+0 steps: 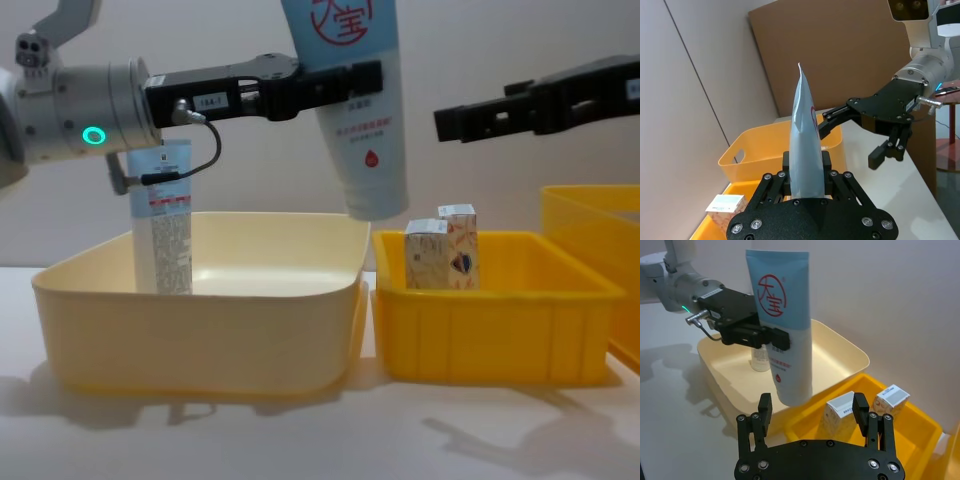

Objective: Bimanual collaborative sorting of washing and personal care products

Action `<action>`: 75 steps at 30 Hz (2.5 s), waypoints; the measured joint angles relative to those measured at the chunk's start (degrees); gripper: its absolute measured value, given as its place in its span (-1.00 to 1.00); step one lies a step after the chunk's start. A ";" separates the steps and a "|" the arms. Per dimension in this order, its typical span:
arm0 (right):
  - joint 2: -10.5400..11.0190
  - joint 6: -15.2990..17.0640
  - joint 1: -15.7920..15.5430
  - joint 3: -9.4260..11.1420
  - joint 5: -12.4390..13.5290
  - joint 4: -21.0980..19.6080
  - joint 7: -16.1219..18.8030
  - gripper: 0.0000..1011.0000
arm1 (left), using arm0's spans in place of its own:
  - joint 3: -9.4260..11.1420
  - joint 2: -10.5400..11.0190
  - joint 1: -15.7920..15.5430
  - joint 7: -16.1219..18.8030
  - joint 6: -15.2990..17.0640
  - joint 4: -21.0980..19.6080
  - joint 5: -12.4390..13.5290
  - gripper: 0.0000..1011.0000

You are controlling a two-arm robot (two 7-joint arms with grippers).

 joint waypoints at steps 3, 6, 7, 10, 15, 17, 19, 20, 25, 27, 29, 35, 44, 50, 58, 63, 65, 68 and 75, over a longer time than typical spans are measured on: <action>-0.37 0.04 0.06 -0.56 -0.24 -0.21 -0.53 0.98 | 0.22 -0.35 -0.29 -0.46 -0.03 0.21 -0.06 -0.40; -1.09 0.04 0.17 -1.34 -0.56 -0.36 -1.49 0.98 | 0.47 -0.63 -0.45 -0.95 -0.03 0.36 -0.20 -0.40; -1.09 0.04 0.17 -1.34 -0.56 -0.36 -1.49 0.98 | 0.47 -0.63 -0.45 -0.95 -0.03 0.36 -0.20 -0.40; -1.75 0.01 0.33 -1.86 -0.97 -0.36 -2.72 0.98 | 0.61 -0.84 -0.48 -1.30 -0.03 0.47 -0.35 -0.40; -2.33 0.03 0.71 -2.26 -1.59 0.01 -4.26 0.98 | 0.75 -1.05 -0.49 -1.64 -0.03 0.58 -0.56 -0.40; -2.48 0.18 0.98 -2.52 -1.92 0.26 -4.76 0.98 | 0.79 -1.11 -0.49 -1.74 -0.03 0.59 -0.66 -0.40; -2.52 0.39 1.17 -2.73 -2.15 0.42 -5.05 0.98 | 0.83 -1.16 -0.49 -1.78 -0.02 0.59 -0.68 -0.40; -2.52 0.62 1.34 -2.95 -2.37 0.52 -5.25 0.98 | 0.87 -1.18 -0.49 -1.80 -0.02 0.59 -0.69 -0.40; -2.24 1.60 1.85 -3.81 -3.05 0.64 -5.42 0.98 | 1.02 -1.27 -0.49 -1.82 0.05 0.55 -0.72 -0.40; -2.00 2.43 2.10 -4.31 -3.45 0.64 -5.38 0.98 | 1.10 -1.27 -0.49 -1.82 0.10 0.44 -0.72 -0.40; -1.78 2.99 2.31 -4.71 -3.69 0.59 -5.31 0.98 | 1.17 -1.26 -0.49 -1.80 0.18 0.29 -0.72 -0.40; -1.42 5.93 3.34 -6.56 -4.82 0.32 -4.71 0.98 | 1.29 -1.16 -0.46 -1.61 0.38 -0.06 -0.72 -0.40; -2.63 8.00 4.16 -7.75 -5.57 0.45 -4.79 0.98 | 1.45 -0.75 -0.18 -1.17 0.53 -0.74 -0.77 -0.40; -4.57 8.47 4.29 -8.04 -5.90 0.82 -5.88 0.98 | 1.50 -0.45 0.11 -0.87 0.68 -1.23 -0.88 -0.40; -6.70 8.53 4.40 -8.59 -6.79 1.55 -7.40 0.98 | 1.55 0.02 0.54 -0.43 0.90 -1.89 -1.02 -0.40; -7.89 8.02 4.40 -9.00 -7.58 2.20 -8.44 0.98 | 1.55 0.35 0.89 -0.09 1.04 -2.33 -1.16 -0.40; -8.17 7.88 4.40 -9.11 -7.78 2.37 -8.66 0.98 | 1.55 0.49 1.05 0.01 1.10 -2.51 -1.20 -0.40; -8.80 7.66 4.37 -9.33 -8.16 2.68 -9.10 0.98 | 1.55 0.65 1.21 0.17 1.19 -2.71 -1.24 -0.40; -10.27 7.32 4.14 -9.65 -8.86 3.07 -10.14 0.98 | 1.50 1.18 1.70 0.78 1.40 -3.51 -1.38 -0.40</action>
